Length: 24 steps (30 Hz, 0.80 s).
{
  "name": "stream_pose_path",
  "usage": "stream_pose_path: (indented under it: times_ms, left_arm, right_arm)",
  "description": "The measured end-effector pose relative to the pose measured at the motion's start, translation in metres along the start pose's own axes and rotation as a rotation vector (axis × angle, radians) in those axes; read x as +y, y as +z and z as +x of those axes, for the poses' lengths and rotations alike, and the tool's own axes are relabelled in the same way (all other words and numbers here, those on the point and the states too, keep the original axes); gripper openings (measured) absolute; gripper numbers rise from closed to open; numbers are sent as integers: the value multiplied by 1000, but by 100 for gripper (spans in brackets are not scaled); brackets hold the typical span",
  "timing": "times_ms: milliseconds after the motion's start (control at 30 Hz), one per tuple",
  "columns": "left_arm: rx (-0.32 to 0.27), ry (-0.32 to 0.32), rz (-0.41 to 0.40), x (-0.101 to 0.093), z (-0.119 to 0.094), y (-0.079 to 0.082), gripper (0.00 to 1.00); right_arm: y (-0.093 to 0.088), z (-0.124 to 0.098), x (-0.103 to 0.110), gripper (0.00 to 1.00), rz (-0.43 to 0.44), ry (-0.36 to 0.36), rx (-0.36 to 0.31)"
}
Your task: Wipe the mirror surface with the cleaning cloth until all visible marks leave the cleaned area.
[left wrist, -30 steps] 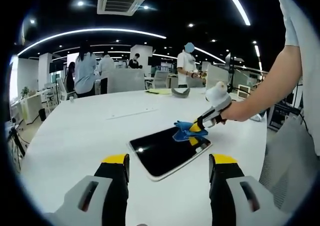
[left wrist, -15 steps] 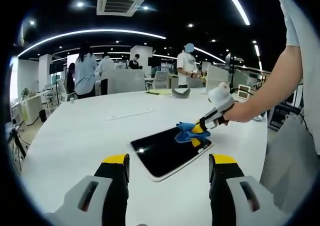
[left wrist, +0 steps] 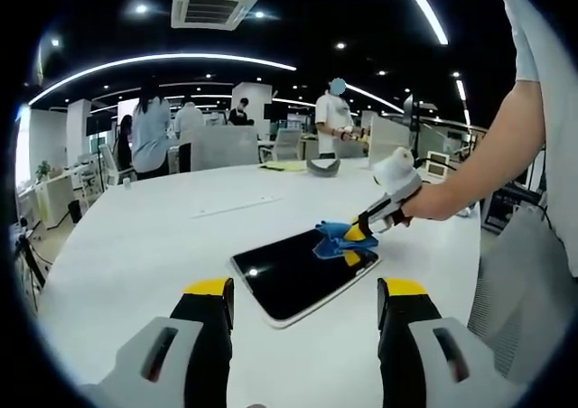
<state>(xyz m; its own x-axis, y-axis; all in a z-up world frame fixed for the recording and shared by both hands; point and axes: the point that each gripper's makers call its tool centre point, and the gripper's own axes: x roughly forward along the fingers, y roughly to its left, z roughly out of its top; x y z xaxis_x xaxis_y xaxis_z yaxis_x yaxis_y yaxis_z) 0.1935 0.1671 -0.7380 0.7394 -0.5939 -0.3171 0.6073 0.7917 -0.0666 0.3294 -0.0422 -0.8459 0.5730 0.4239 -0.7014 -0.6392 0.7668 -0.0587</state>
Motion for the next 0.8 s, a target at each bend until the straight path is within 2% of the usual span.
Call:
stream_pose_path:
  times_ms: [800]
  left_arm:
    - [-1,-5,-6,-1,1,-1,64]
  right_arm:
    - [2,1,13,2,-1,15,-1]
